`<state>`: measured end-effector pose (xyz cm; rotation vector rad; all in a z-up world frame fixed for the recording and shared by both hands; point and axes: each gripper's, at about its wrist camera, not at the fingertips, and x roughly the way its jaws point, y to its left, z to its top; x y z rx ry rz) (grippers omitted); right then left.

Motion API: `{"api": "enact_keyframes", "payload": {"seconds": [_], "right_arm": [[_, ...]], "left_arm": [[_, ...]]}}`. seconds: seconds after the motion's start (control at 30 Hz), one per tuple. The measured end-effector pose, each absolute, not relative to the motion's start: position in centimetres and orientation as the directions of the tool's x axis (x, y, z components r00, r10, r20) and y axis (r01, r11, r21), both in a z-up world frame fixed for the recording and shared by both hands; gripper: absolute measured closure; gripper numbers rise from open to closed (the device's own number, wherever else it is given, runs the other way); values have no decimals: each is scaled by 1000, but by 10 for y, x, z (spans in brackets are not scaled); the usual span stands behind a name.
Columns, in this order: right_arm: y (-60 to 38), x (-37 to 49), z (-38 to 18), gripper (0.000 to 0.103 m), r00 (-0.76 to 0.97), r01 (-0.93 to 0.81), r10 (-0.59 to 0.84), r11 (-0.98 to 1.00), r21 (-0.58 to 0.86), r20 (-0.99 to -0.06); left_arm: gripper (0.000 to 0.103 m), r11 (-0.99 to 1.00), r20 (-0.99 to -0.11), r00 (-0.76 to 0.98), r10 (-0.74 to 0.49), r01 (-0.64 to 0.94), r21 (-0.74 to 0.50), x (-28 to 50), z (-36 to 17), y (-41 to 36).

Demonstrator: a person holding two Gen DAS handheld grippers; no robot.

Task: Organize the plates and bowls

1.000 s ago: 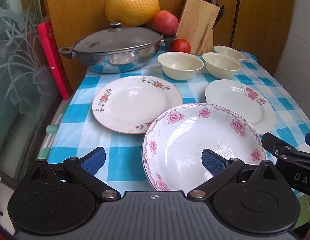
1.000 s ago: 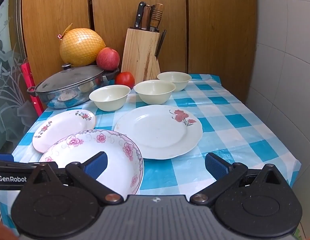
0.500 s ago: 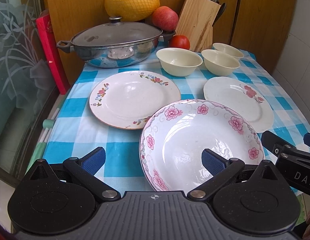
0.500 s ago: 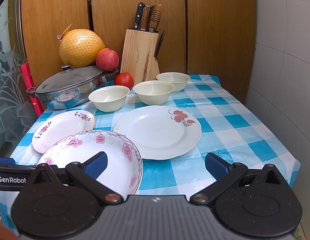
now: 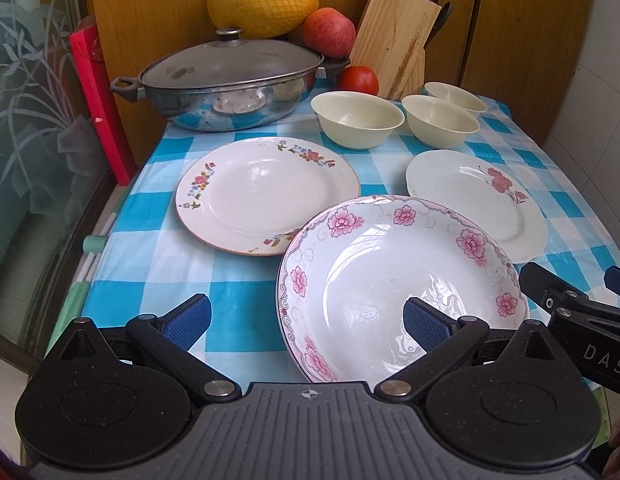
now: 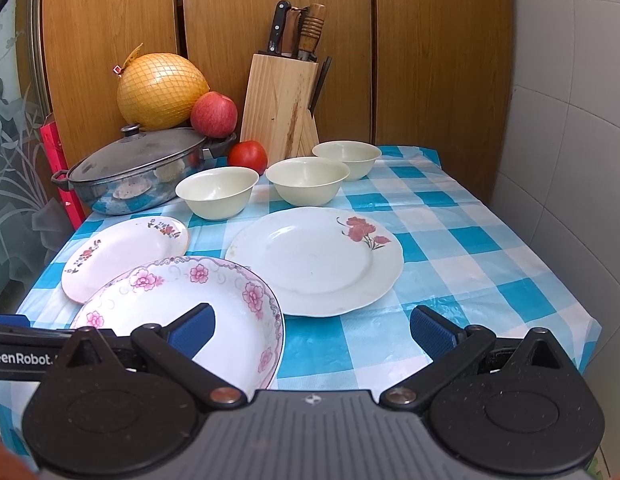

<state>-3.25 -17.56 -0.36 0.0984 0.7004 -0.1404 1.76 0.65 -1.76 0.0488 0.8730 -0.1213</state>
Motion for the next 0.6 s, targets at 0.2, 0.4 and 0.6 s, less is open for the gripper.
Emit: {"api": "enact_keyframes", "payload": {"seconds": [0.2,0.4,0.6], "right_arm": [[-175,-32,-3,1,755,157,-89,986,48,-650],[-173,-32,-3,1,753,148,-80,988,50,-653],[-174,-32,-3,1,753,148,-77,988,53,-654]], "left_arm": [[0,992,-766,637,-84,125,-5,18,-18,7],[0,992,-770,633,-79,124,0,18,-19,7],[0,992,-769,634,-80,125,-1,18,-20,8]]}}
